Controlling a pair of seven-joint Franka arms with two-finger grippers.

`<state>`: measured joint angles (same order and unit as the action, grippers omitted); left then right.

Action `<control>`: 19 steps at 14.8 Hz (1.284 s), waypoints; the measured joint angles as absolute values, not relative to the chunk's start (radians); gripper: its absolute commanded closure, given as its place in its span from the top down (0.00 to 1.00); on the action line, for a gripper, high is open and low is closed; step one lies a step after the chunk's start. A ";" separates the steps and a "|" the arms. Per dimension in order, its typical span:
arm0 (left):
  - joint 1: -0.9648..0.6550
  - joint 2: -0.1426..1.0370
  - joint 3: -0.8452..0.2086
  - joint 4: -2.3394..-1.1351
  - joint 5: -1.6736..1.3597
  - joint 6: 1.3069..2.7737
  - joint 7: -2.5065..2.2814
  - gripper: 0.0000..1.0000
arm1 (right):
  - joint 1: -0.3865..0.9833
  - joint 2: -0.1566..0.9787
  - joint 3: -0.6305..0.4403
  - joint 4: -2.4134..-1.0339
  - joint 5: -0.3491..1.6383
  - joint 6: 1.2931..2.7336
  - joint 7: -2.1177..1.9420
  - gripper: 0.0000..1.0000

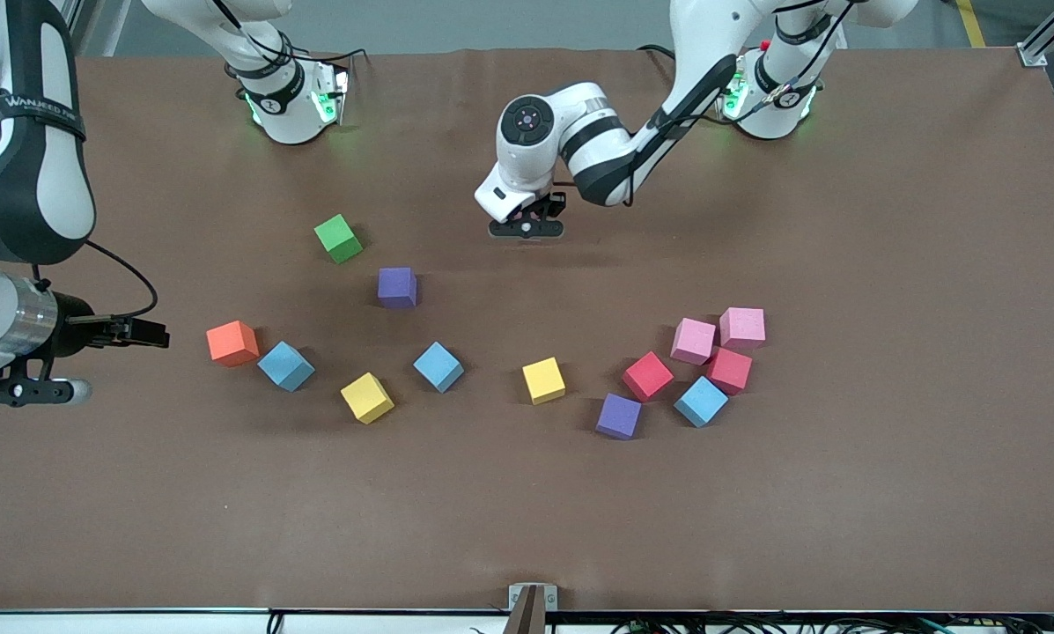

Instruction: Arrange 11 blocks into digit 3

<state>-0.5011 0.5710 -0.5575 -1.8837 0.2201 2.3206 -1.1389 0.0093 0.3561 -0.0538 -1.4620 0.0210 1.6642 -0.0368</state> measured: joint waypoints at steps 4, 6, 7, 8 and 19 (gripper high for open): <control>-0.519 0.640 -0.557 -1.839 0.274 2.327 -1.182 0.41 | 0.078 0.365 -0.050 -1.462 0.051 1.685 0.156 1.00; -0.533 0.654 -0.557 -1.831 0.274 2.327 -1.186 0.41 | 0.151 0.377 -0.048 -1.463 0.058 1.700 0.356 1.00; -0.538 0.657 -0.557 -1.830 0.278 2.327 -1.188 0.41 | 0.192 0.385 -0.047 -1.467 0.058 1.718 0.464 1.00; -0.541 0.657 -0.557 -1.830 0.289 2.327 -1.192 0.41 | 0.234 0.392 -0.046 -1.476 0.059 1.746 0.563 1.00; -0.546 0.659 -0.545 -1.831 0.326 2.325 -1.212 0.41 | 0.496 0.577 -0.046 -1.552 0.059 2.094 1.150 1.00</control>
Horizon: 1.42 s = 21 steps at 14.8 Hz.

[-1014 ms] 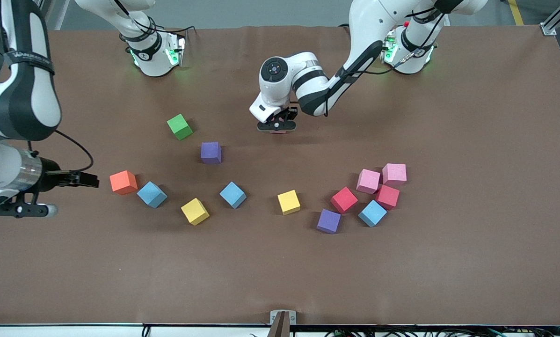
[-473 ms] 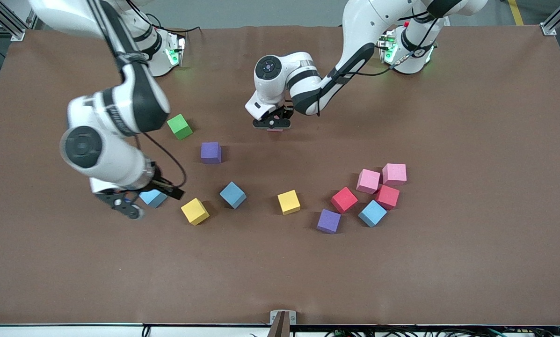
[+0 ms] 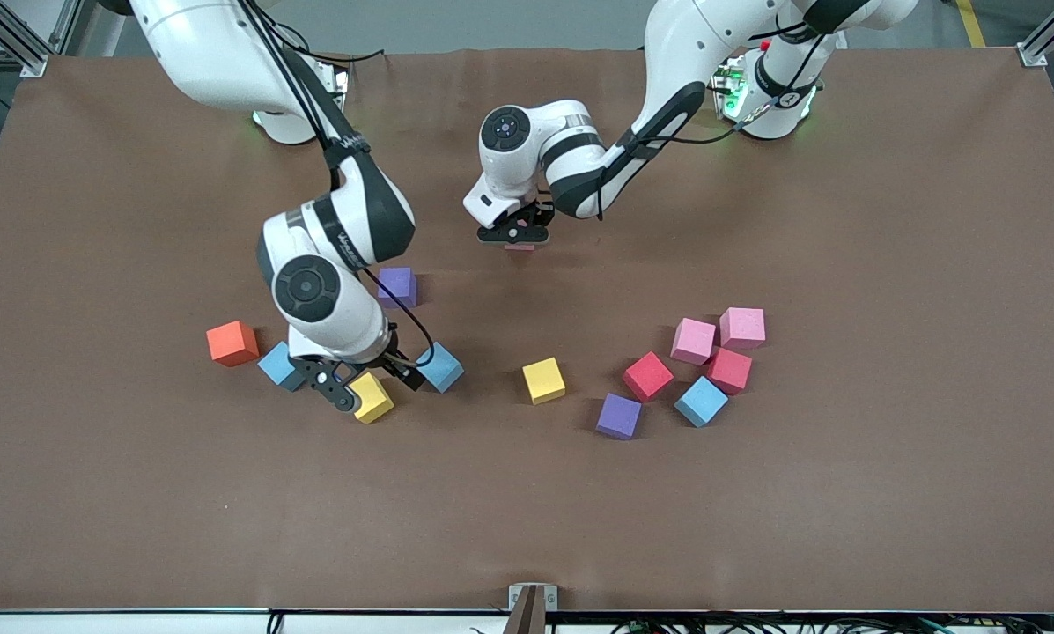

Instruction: Arrange 11 blocks into digit 3

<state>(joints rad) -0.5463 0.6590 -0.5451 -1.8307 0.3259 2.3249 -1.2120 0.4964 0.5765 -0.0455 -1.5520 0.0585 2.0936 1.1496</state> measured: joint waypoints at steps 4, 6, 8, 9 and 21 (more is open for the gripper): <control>-0.546 0.659 -0.542 -1.831 0.326 2.320 -1.216 0.41 | 0.537 0.624 -0.045 -1.578 0.059 2.180 1.194 1.00; -0.546 0.659 -0.542 -1.831 0.326 2.318 -1.217 0.42 | 0.544 0.634 -0.046 -1.618 0.059 2.253 1.198 1.00; -0.545 0.659 -0.541 -1.831 0.326 2.317 -1.217 0.42 | 0.549 0.639 -0.046 -1.646 0.059 2.288 1.199 1.00; -0.545 0.659 -0.541 -1.831 0.326 2.316 -1.217 0.45 | 0.553 0.641 -0.046 -1.652 0.059 2.297 1.202 1.00; -0.480 0.571 -0.540 -1.801 0.330 2.227 -1.196 1.00 | 0.578 0.687 -0.051 -1.665 0.059 2.369 1.230 0.13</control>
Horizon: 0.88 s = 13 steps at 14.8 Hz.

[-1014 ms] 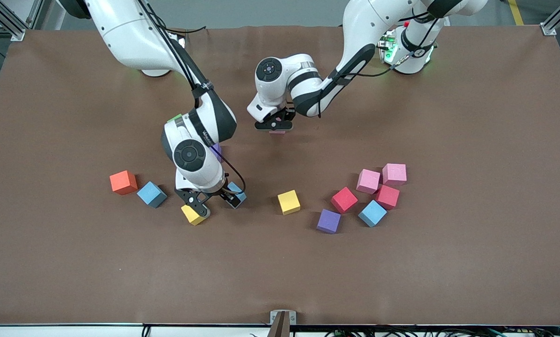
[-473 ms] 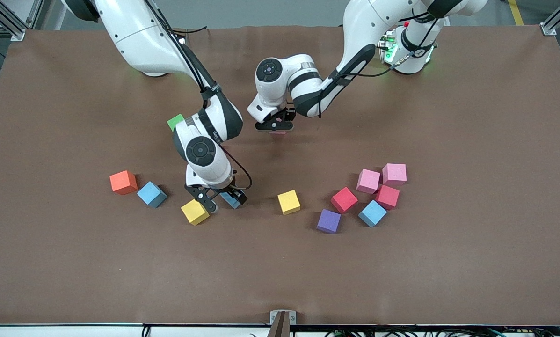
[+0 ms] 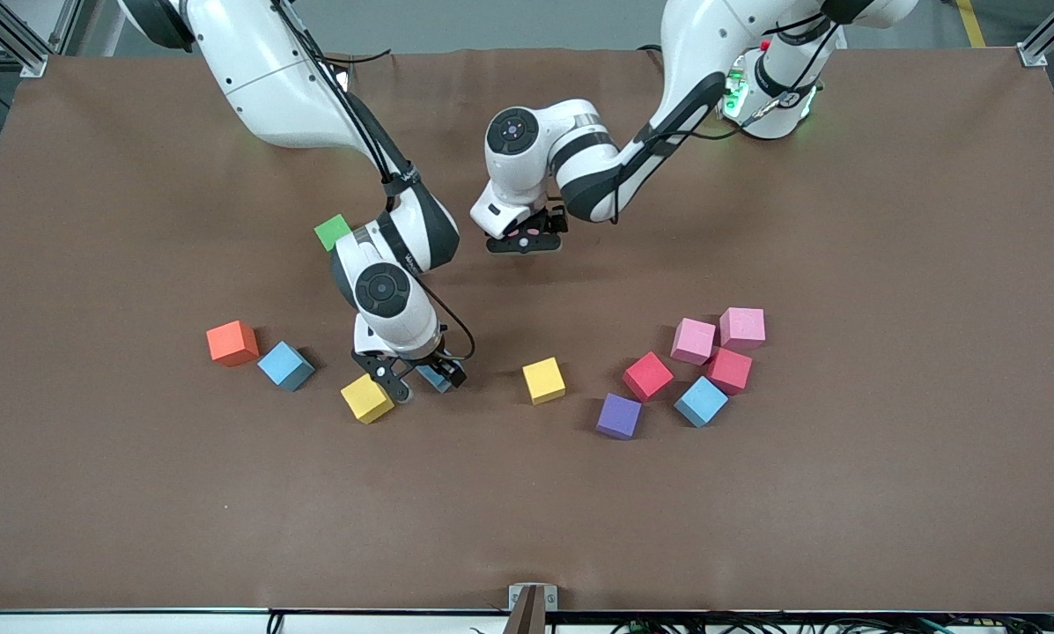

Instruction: Arrange 11 blocks into digit 3

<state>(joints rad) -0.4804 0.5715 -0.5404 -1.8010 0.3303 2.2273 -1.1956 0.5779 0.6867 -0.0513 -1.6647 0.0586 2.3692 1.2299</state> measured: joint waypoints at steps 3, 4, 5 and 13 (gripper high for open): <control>-0.412 0.491 -0.542 -1.803 0.330 2.178 -1.115 1.00 | 0.573 0.687 -0.056 -1.663 0.059 2.369 1.244 0.00; -0.382 0.470 -0.541 -1.809 0.330 2.167 -1.084 1.00 | 0.568 0.687 -0.058 -1.663 0.059 2.369 1.256 0.00; -0.347 0.452 -0.541 -1.818 0.330 2.161 -1.046 1.00 | 0.564 0.687 -0.059 -1.663 0.059 2.366 1.277 0.00; -0.021 0.406 -0.538 -1.938 0.332 2.228 -0.691 1.00 | 0.559 0.477 -0.063 -1.855 0.059 2.239 1.467 0.00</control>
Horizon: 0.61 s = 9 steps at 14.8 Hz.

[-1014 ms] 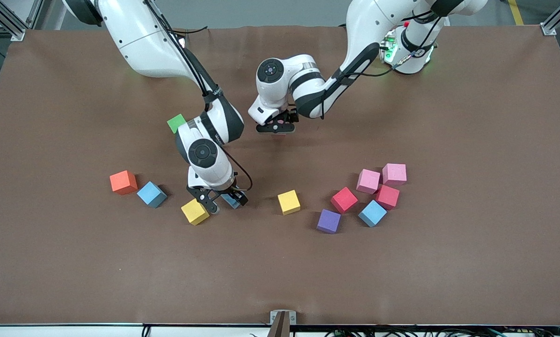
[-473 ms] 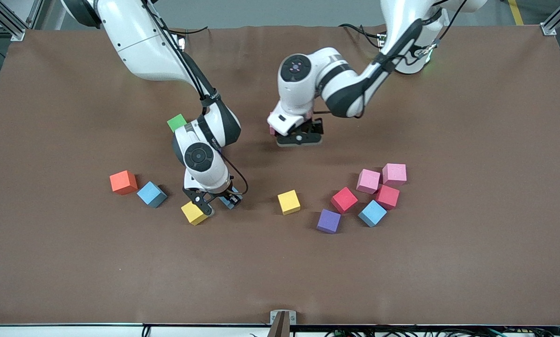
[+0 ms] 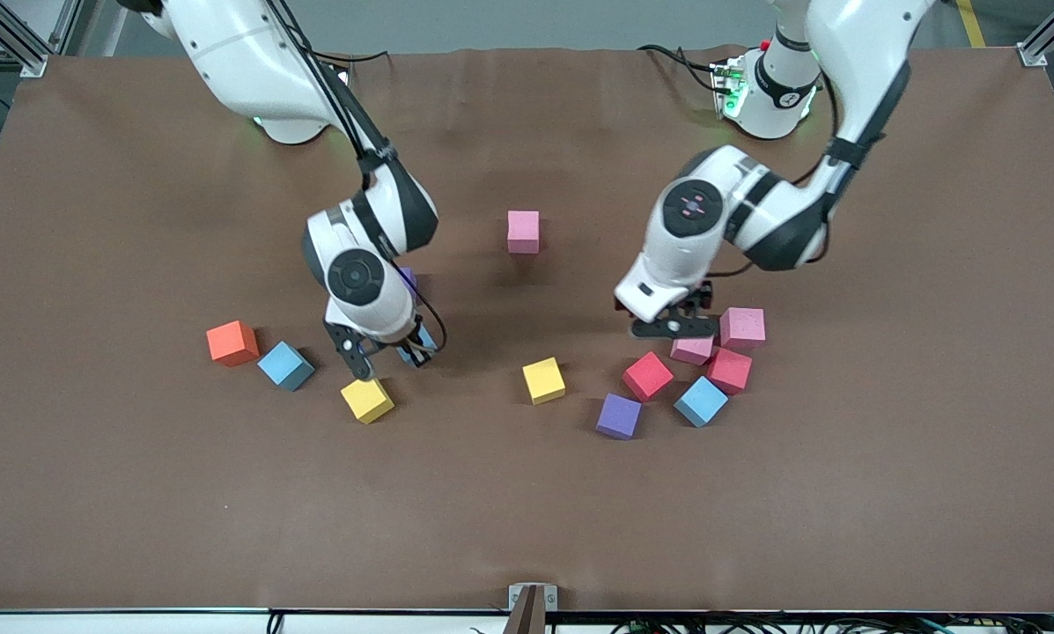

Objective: Arrange 11 blocks into digit 3
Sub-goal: 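Grasp a light blue cube with the right gripper while the left gripper returns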

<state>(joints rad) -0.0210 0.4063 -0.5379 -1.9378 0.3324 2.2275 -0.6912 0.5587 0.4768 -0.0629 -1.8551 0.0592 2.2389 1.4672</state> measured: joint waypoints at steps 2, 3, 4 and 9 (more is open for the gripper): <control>0.036 0.406 -0.538 -1.979 0.353 2.298 -0.612 1.00 | 0.560 0.356 -0.062 -1.975 0.059 2.216 1.525 0.00; 0.059 0.407 -0.538 -2.007 0.379 2.347 -0.584 1.00 | 0.567 0.305 -0.060 -2.033 0.059 2.216 1.561 0.00; 0.077 0.408 -0.538 -2.036 0.407 2.393 -0.567 1.00 | 0.579 0.265 -0.058 -2.085 0.059 2.225 1.599 0.00; 0.096 0.455 -0.537 -2.089 0.514 2.482 -0.560 1.00 | 0.663 0.196 -0.050 -2.266 0.059 2.366 1.807 0.00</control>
